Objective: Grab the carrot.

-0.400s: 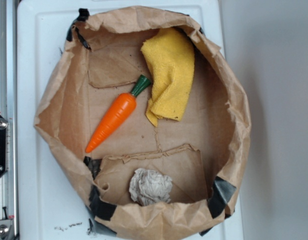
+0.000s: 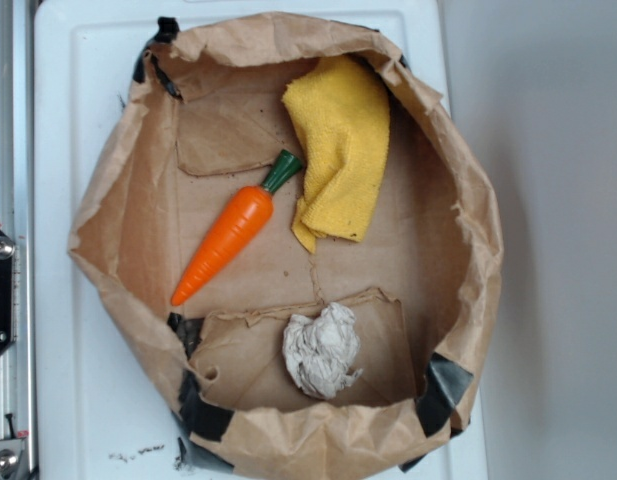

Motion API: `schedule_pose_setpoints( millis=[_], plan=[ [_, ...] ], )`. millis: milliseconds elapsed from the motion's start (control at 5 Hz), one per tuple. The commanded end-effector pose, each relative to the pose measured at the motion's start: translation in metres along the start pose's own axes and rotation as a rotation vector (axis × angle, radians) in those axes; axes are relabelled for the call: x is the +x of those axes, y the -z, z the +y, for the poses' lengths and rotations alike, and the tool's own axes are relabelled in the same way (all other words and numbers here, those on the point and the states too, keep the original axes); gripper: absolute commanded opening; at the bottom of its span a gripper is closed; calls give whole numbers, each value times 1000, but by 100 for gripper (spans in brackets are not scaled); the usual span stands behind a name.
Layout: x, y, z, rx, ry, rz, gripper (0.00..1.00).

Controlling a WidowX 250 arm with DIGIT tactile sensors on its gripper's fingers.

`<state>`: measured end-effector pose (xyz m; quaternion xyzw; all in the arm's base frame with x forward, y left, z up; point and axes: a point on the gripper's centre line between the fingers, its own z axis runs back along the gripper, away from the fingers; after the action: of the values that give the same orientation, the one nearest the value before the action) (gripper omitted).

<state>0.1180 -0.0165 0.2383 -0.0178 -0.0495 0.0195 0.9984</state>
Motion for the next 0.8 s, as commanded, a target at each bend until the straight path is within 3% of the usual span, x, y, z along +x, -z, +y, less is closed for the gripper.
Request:
schedule_pose_setpoints(
  millis=[0,200,400,600],
  plan=[
    [100,24,9,-48,-130,-189,100],
    [122,41,30,-63,-219,-243,100],
    [95,59,56,8,-386,-203,100],
    [95,59,56,8,-386,-203,100]
  ],
)
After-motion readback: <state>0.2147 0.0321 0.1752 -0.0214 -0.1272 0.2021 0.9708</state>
